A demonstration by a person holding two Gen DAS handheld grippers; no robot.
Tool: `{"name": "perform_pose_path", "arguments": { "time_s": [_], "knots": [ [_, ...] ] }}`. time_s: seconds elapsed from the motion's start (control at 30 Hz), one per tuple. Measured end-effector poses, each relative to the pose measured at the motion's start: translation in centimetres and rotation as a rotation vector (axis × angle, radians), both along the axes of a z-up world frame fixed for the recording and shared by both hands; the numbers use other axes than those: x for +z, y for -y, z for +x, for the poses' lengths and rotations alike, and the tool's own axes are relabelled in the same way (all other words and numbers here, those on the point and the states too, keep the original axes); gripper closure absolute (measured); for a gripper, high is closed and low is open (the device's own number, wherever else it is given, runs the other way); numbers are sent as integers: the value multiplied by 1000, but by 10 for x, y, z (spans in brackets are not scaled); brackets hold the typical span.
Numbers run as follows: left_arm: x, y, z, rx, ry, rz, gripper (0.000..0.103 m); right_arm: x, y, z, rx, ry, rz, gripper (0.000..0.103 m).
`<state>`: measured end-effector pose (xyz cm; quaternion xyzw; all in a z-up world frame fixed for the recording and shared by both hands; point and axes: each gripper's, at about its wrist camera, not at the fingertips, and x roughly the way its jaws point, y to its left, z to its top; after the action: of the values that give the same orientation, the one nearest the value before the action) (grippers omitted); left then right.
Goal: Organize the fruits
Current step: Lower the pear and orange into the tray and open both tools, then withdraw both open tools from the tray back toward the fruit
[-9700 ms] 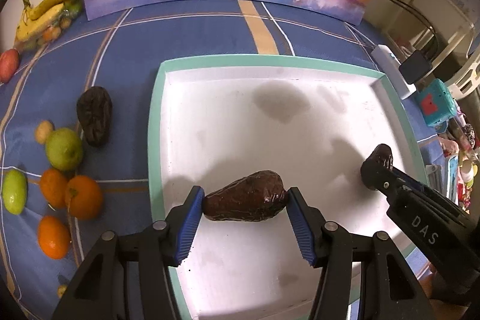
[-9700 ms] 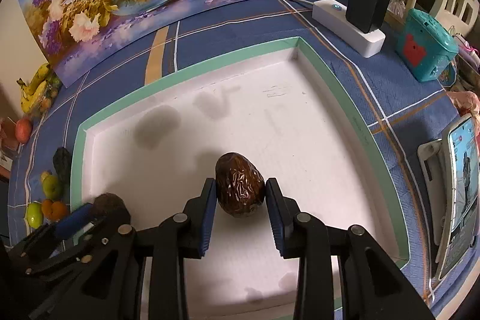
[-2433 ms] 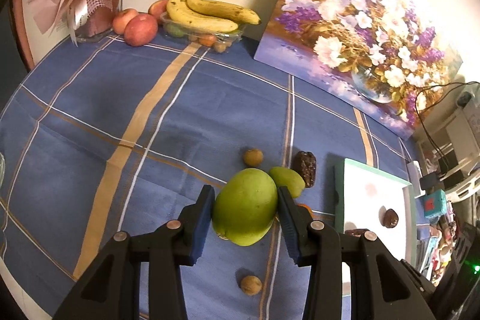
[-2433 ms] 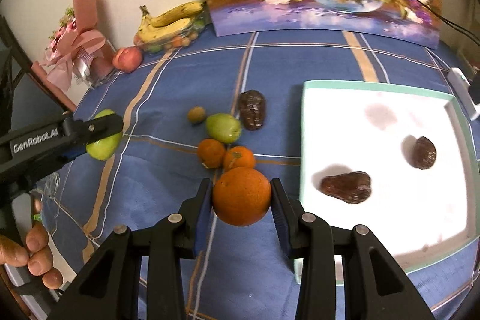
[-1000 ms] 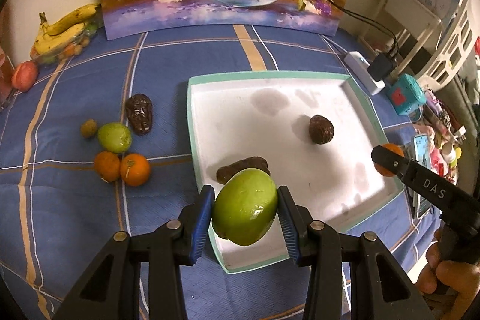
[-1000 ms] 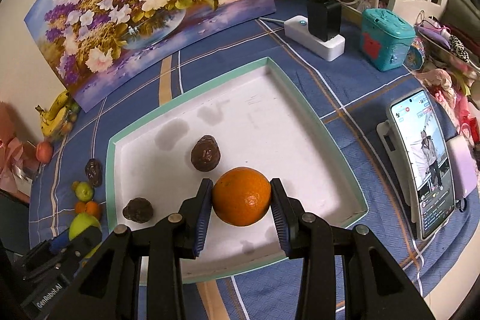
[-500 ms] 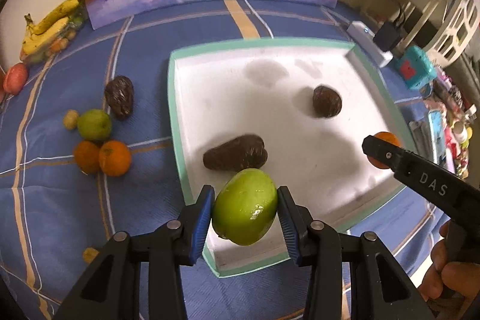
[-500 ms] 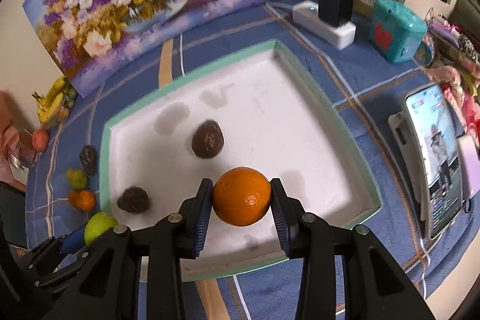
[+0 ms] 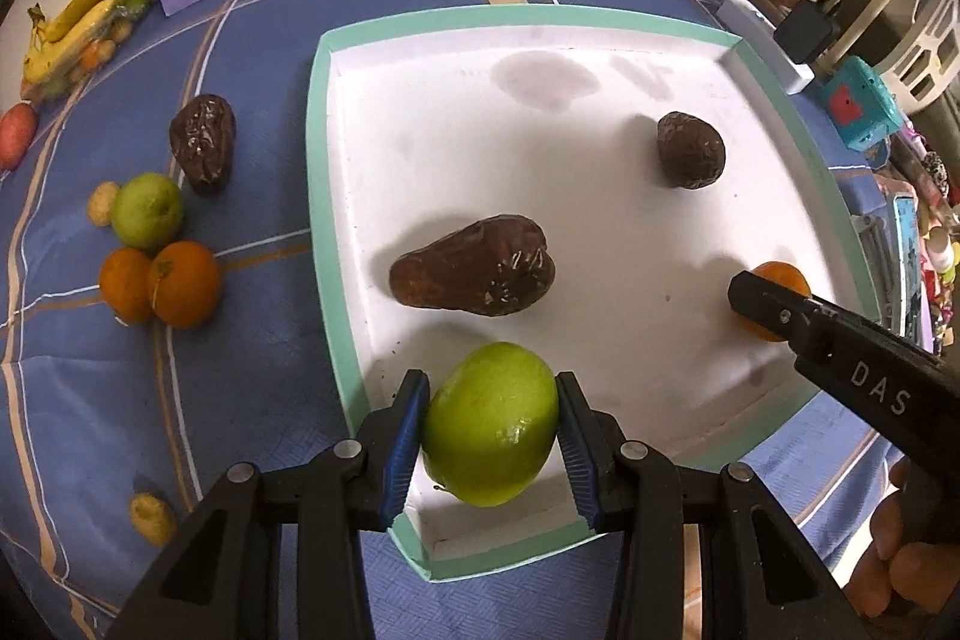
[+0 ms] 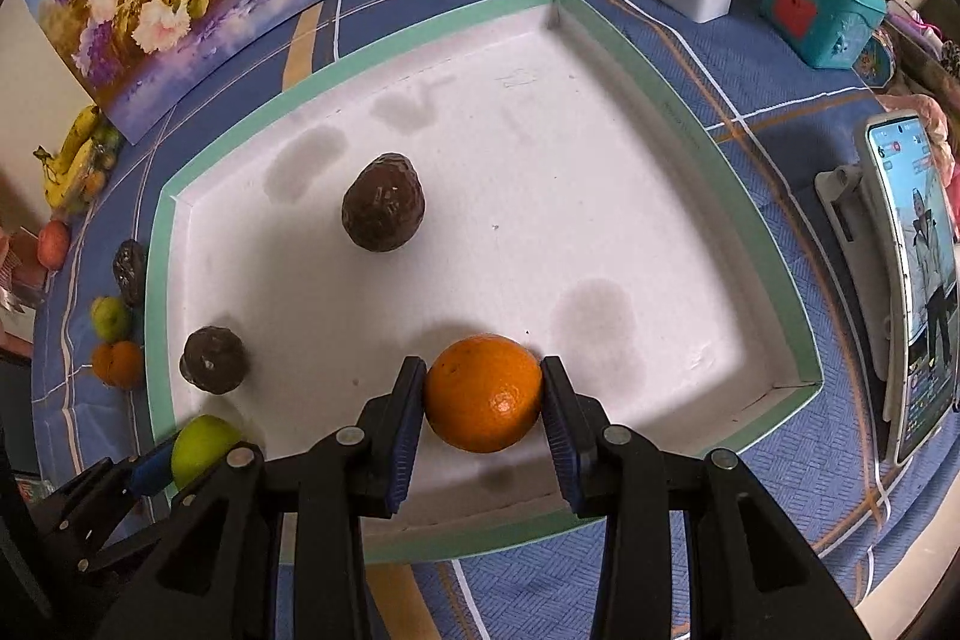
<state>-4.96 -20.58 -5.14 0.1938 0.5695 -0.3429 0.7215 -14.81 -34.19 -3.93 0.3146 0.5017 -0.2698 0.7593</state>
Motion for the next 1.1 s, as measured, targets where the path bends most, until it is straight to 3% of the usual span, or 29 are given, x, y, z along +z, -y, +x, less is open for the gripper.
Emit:
{"name": "perform_pose_path", "arguments": {
  "time_s": [0.27, 0.33, 0.43, 0.57, 0.7, 0.83, 0.93, 1.07, 1.1],
  "knots": [
    [5, -2, 2, 0, -3, -14, 55, 0, -2, 6, 17, -25, -22, 63],
    [9, -4, 2, -2, 0, -25, 45, 0, -3, 8, 23, -30, -28, 61],
    [20, -8, 2, -4, 19, -44, 45, 2, -4, 9, 29, -23, -34, 48],
    [35, -17, 6, 16, 37, -77, 35, 13, -6, 8, 36, 0, -68, 46],
    [44, -29, 18, 62, 46, -95, 22, 25, -7, 5, 31, 20, -105, 30],
    [47, -48, 38, 149, 71, -88, 17, 34, -9, 5, 19, 46, -130, 28],
    [47, -61, 51, 212, 90, -79, 4, 39, -9, 7, 19, 62, -137, 24],
    [53, -80, 64, 271, 114, -88, 1, 42, -14, 9, 30, 63, -150, 23],
    [54, -84, 66, 283, 123, -89, 1, 42, -15, 10, 33, 64, -152, 17]
  ]
}}
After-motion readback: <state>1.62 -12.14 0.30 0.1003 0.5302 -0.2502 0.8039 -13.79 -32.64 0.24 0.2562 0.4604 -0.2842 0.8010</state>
